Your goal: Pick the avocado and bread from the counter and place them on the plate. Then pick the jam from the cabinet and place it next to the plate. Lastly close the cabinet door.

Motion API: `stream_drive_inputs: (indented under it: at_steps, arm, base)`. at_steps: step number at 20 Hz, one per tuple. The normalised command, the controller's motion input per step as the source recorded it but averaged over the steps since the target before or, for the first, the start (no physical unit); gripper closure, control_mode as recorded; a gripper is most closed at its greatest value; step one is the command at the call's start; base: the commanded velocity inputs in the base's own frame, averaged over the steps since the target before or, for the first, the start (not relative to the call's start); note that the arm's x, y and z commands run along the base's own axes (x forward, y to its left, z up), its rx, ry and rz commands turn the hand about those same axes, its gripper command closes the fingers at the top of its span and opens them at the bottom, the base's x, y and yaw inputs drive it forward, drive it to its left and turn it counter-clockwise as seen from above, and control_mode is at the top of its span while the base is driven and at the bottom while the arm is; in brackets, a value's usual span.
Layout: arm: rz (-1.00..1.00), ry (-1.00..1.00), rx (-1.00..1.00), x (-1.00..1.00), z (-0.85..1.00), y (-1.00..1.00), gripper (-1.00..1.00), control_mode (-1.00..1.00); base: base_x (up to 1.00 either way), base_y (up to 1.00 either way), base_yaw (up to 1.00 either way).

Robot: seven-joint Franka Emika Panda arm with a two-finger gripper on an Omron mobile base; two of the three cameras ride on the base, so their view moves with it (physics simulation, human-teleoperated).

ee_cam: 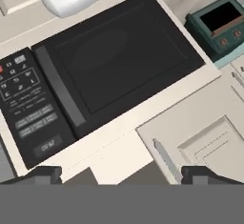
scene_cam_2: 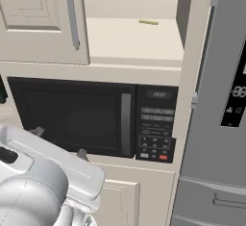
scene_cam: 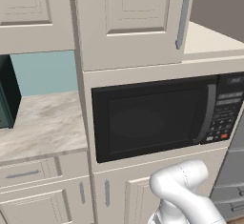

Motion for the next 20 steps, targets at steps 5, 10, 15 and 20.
stream_drive_inputs:
  at_steps: [5, 10, 15, 20]
  arm:
    - [0.00, 0.06, 0.00, 0.10, -0.49, -0.61, -1.00, -1.00]
    - [0.00, 0.06, 0.00, 0.04, -0.57, -0.54, -1.00, -1.00]
    - [0.00, 0.06, 0.00, 0.12, -0.18, -0.49, -1.00, -1.00]
    - [0.00, 0.10, 0.00, 0.19, 0.00, -0.51, -1.00, -1.00]
  base:
    - [0.00, 0.00, 0.00]
    - [0.00, 0.00, 0.00]
    - [0.00, 0.00, 0.00]
    - [0.00, 0.00, 0.00]
